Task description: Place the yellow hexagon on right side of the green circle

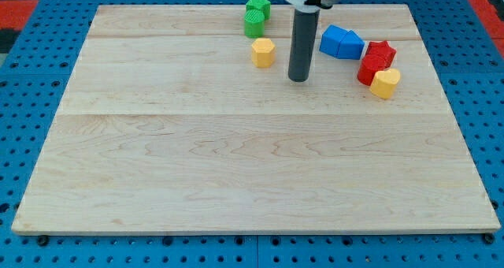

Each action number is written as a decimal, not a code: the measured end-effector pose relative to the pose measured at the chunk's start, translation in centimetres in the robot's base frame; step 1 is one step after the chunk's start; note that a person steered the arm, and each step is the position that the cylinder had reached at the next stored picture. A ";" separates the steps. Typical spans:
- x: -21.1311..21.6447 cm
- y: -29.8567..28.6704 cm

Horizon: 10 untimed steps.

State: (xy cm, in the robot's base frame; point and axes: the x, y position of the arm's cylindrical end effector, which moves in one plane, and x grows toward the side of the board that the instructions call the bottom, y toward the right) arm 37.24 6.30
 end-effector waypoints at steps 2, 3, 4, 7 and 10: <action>0.0 -0.6; -0.1 -1.1; -0.2 -3.6; -3.0 -4.5; -3.3 -6.1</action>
State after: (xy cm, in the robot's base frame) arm 33.92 0.24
